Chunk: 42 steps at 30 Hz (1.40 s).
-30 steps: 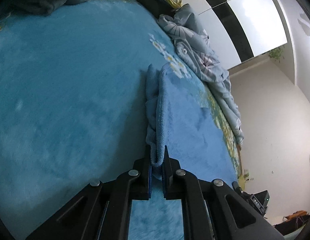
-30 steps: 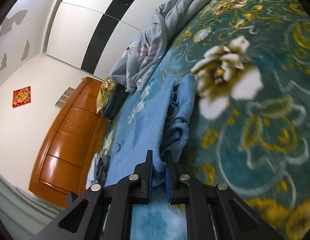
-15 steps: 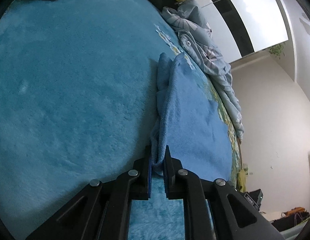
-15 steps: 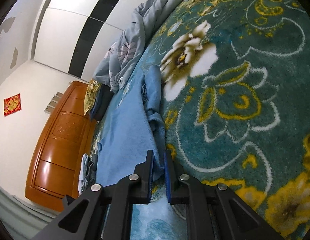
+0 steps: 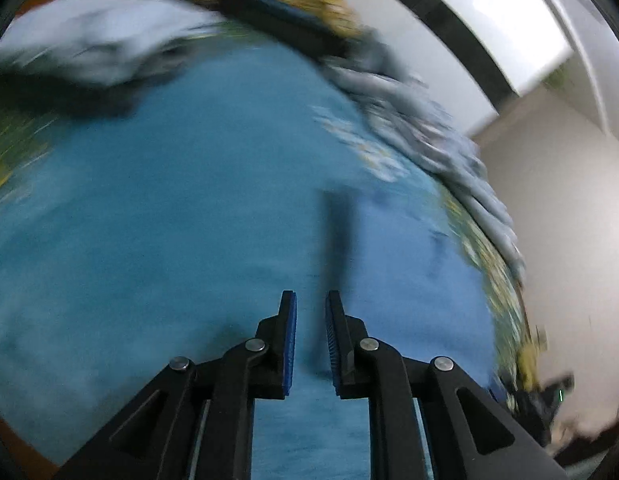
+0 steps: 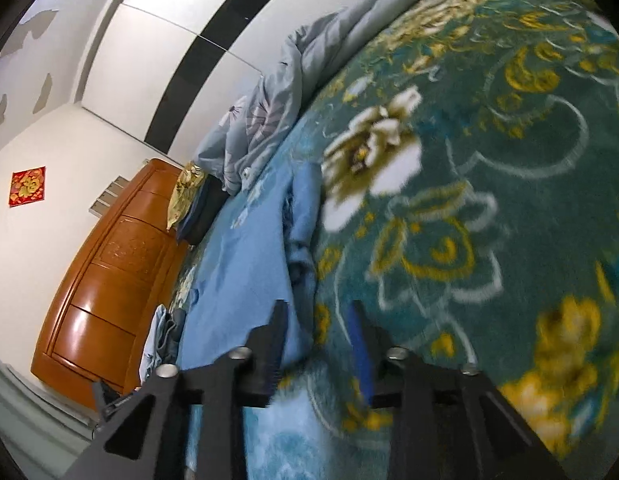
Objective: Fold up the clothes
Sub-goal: 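Grasp the folded sweater edge again with both tools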
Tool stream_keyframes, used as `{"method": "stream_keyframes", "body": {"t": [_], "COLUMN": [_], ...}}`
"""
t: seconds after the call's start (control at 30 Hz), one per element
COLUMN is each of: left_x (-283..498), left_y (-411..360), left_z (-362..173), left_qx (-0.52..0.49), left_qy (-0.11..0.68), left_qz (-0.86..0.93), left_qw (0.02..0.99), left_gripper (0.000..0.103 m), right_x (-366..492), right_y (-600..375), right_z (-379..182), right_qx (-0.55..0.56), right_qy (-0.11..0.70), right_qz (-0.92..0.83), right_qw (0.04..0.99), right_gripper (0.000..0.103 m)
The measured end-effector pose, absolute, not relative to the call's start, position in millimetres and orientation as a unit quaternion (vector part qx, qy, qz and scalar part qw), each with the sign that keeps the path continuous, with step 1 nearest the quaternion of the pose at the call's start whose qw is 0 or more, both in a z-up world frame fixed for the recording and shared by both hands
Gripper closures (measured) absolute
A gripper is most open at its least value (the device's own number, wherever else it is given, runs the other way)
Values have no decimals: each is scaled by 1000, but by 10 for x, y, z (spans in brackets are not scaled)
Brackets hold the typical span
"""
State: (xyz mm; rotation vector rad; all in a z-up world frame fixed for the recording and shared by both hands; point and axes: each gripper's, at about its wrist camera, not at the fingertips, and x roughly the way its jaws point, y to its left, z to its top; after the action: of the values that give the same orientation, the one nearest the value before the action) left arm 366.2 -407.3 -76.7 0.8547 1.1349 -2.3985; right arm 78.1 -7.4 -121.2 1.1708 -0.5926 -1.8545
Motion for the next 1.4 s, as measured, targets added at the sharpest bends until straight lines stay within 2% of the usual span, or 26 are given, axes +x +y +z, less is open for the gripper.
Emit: {"method": "stream_keyframes", "body": {"t": [0.1, 0.23, 0.37, 0.47, 0.7, 0.77, 0.83, 1.03, 1.17, 1.23, 1.4], "left_x": [3162, 2500, 2201, 2128, 2140, 2120, 2106, 1805, 1511, 1653, 2196], "left_y": [-3812, -3428, -3340, -3304, -3346, -3343, -3364, -3698, -4006, -4044, -3699], "left_z": [-662, -606, -729, -893, -1054, -1045, -1005, -811, -1121, -1049, -939], "left_qx": [320, 344, 369, 393, 398, 402, 402, 387, 425, 408, 378], "left_qy": [363, 295, 282, 280, 286, 286, 294, 314, 386, 413, 404], "left_qz": [-866, -887, -881, -871, -867, -865, -863, -862, -813, -809, -832], "left_qw": [126, 90, 85, 90, 87, 90, 88, 93, 98, 93, 49], "left_gripper": [77, 77, 77, 93, 97, 97, 97, 97, 99, 99, 99], "right_x": [663, 523, 453, 441, 446, 454, 444, 462, 483, 476, 518], "right_y": [-277, -539, -697, -826, -874, -904, -916, -960, -984, -991, -1060], "right_z": [-1186, -1221, -1232, -1224, -1231, -1220, -1211, -1068, -1008, -990, -840], "right_qx": [465, 472, 474, 474, 476, 481, 488, 490, 492, 496, 491], "right_qy": [-226, -216, -201, -176, -162, -158, -165, -156, -155, -156, -140], "right_qz": [-736, -730, -727, -726, -725, -724, -719, -726, -729, -729, -736], "right_qw": [436, 445, 455, 466, 472, 469, 467, 458, 450, 445, 444], "right_gripper": [59, 58, 57, 57, 62, 77, 83, 85, 85, 85, 85]}}
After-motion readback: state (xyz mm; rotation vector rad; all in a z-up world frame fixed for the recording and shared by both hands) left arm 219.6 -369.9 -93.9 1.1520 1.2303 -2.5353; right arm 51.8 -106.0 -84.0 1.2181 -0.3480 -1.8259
